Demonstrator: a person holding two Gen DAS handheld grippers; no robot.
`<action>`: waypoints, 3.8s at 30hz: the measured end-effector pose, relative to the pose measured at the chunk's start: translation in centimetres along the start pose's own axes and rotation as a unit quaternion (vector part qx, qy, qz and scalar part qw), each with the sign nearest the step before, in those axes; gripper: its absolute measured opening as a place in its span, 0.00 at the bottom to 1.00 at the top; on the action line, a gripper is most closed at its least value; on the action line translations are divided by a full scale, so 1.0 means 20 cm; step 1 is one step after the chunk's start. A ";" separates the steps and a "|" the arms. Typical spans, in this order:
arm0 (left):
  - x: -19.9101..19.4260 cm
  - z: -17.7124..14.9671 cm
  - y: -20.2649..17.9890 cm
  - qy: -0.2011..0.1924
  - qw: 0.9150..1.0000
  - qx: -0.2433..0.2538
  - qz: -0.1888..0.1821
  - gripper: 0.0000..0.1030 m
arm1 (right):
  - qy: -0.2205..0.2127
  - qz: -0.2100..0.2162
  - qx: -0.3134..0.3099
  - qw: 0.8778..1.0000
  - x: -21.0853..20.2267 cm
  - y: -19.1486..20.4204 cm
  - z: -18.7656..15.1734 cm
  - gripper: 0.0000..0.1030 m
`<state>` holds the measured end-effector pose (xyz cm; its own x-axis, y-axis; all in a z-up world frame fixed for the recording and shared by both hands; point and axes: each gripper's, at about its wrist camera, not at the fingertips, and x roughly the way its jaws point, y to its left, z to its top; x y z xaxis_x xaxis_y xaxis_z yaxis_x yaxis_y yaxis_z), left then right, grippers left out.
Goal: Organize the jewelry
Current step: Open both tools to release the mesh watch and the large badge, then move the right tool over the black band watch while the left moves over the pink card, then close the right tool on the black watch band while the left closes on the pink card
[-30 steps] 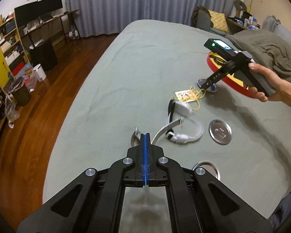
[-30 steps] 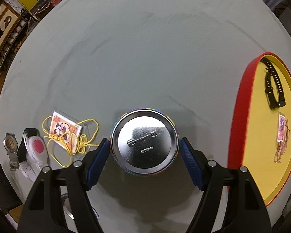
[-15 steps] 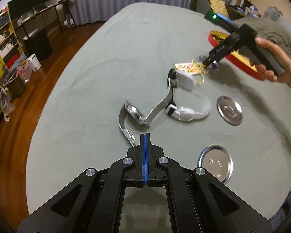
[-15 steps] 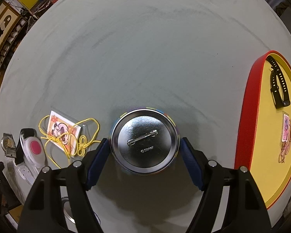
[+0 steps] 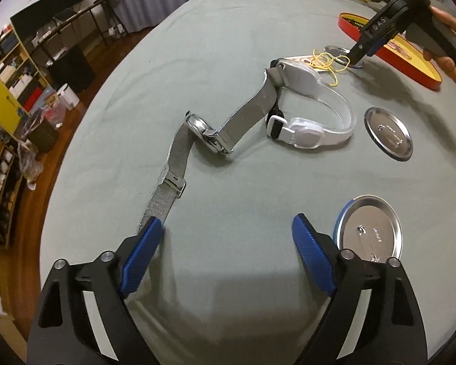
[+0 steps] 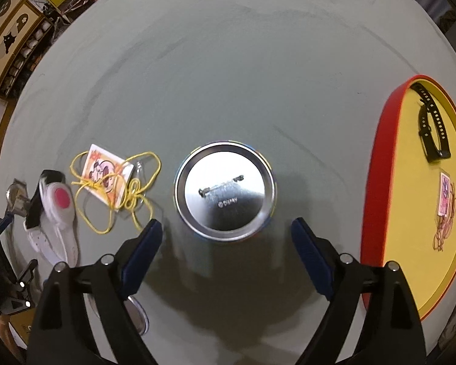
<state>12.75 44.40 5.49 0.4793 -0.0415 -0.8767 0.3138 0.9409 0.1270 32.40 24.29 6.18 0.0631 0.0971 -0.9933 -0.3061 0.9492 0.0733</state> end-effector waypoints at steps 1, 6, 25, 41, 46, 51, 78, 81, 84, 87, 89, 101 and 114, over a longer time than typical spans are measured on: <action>-0.01 0.00 -0.01 0.000 1.000 0.003 0.003 0.87 | 0.001 0.003 0.003 1.000 -0.01 0.00 -0.01 0.80; -0.13 -0.02 -0.03 -0.019 1.000 0.009 0.019 0.88 | -0.005 0.018 0.014 1.000 -0.11 -0.03 -0.06 0.80; -0.61 0.46 -0.60 -0.154 0.987 0.015 -0.049 0.95 | -0.109 0.022 0.106 0.988 -0.69 -0.78 -0.23 0.80; -0.04 1.12 -1.61 -0.105 0.983 0.069 -0.136 0.95 | -0.083 0.019 0.158 0.984 -0.60 -1.41 0.03 0.80; 0.08 1.30 -1.83 -0.116 0.983 0.054 -0.134 0.95 | -0.058 -0.003 0.147 0.987 -0.50 -1.48 0.18 0.80; 0.31 1.48 -1.94 -0.050 0.992 0.042 -0.105 0.95 | -0.010 0.011 0.136 0.991 -0.37 -1.55 0.32 0.80; 0.66 1.63 -2.07 0.042 0.995 0.031 -0.088 0.95 | 0.053 -0.028 0.028 0.998 0.00 -1.45 0.44 0.53; 0.65 1.60 -2.08 0.027 0.995 0.048 -0.087 0.95 | 0.053 -0.027 0.018 0.998 -0.01 -1.50 0.49 0.31; 0.64 1.60 -2.09 0.031 0.994 0.053 -0.086 0.95 | 0.054 -0.028 0.013 0.998 -0.02 -1.50 0.48 0.19; 0.64 1.61 -2.08 0.038 0.994 0.051 -0.092 0.94 | 0.056 -0.035 -0.005 0.998 -0.02 -1.44 0.48 0.12; 0.65 1.61 -2.07 0.034 0.994 0.057 -0.089 0.90 | 0.055 -0.041 -0.006 0.998 -0.02 -1.43 0.48 0.11; 0.59 1.58 -1.84 0.015 0.993 0.048 -0.103 0.01 | 0.043 -0.024 0.028 0.998 0.00 -1.46 0.46 0.09; 0.57 1.53 -1.63 0.007 0.987 0.044 -0.154 0.00 | 0.023 -0.027 0.059 0.998 -0.06 -1.59 0.41 0.05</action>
<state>32.99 3.07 5.60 0.3381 -0.3157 -0.8866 0.5138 0.8512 -0.1071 49.83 -3.58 5.68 0.0311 0.0336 -0.9990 -0.1895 0.9815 0.0271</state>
